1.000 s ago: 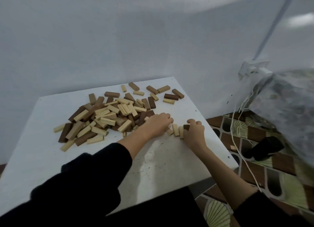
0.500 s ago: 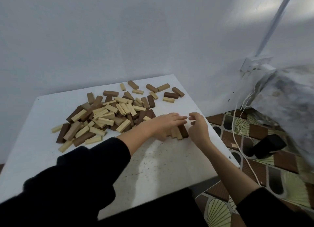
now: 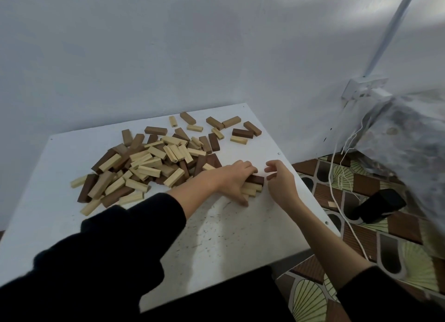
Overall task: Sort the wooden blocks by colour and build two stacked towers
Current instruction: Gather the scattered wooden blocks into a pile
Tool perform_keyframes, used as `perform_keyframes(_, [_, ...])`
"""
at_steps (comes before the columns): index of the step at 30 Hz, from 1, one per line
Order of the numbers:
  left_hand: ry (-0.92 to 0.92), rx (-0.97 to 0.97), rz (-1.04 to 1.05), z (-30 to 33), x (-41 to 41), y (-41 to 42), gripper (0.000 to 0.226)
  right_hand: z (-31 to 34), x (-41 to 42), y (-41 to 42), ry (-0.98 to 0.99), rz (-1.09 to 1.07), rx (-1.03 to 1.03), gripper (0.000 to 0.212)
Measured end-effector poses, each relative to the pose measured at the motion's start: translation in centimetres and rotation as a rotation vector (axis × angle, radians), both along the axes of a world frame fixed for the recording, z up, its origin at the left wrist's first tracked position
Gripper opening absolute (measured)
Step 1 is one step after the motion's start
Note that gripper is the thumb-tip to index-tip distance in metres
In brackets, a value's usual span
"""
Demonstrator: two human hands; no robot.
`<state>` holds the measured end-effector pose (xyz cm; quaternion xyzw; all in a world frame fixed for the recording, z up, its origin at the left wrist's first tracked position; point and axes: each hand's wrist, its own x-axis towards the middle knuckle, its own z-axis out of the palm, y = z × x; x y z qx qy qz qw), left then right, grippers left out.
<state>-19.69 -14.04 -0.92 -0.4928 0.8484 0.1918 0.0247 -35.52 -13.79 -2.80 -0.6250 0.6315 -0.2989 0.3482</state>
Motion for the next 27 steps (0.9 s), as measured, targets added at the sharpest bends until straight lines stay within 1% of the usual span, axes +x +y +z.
perform_keyframes(3, [0.053, 0.017, 0.017, -0.1, 0.0, 0.3, 0.089, -0.2, -0.1, -0.1, -0.02, 0.015, 0.009, 0.048])
perform_keyframes(10, [0.09, -0.01, 0.085, -0.1, -0.5, 1.0, 0.102, -0.7, 0.2, -0.3, -0.081, 0.039, 0.002, 0.046])
perform_keyframes(14, [0.151, -0.013, 0.127, 0.6, 0.1, 1.1, 0.101, -0.3, 0.6, -0.6, -0.176, 0.017, -0.027, 0.048])
perform_keyframes(16, [0.204, -0.05, 0.179, 1.7, 1.0, 1.0, 0.099, 0.3, 0.9, -1.2, -0.217, 0.017, -0.053, 0.05])
perform_keyframes(17, [0.239, -0.083, 0.212, 2.6, 1.8, 1.0, 0.097, 0.7, 1.4, -1.6, -0.203, 0.028, -0.065, 0.048])
perform_keyframes(19, [0.305, -0.153, 0.287, 4.3, 3.9, 1.0, 0.092, 1.5, 2.3, -2.5, -0.137, 0.046, -0.094, 0.044])
perform_keyframes(22, [0.379, -0.24, 0.453, 6.1, 9.3, 1.5, 0.082, 2.3, 4.2, -4.7, 0.024, 0.081, -0.159, 0.039])
perform_keyframes(25, [0.327, -0.33, 0.636, 6.1, 15.7, 2.0, 0.08, 2.2, 5.4, -8.0, 0.253, 0.169, -0.217, 0.048])
perform_keyframes(27, [0.306, -0.353, 0.744, 5.9, 19.3, 2.5, 0.078, 2.1, 6.1, -9.8, 0.4, 0.214, -0.197, 0.051])
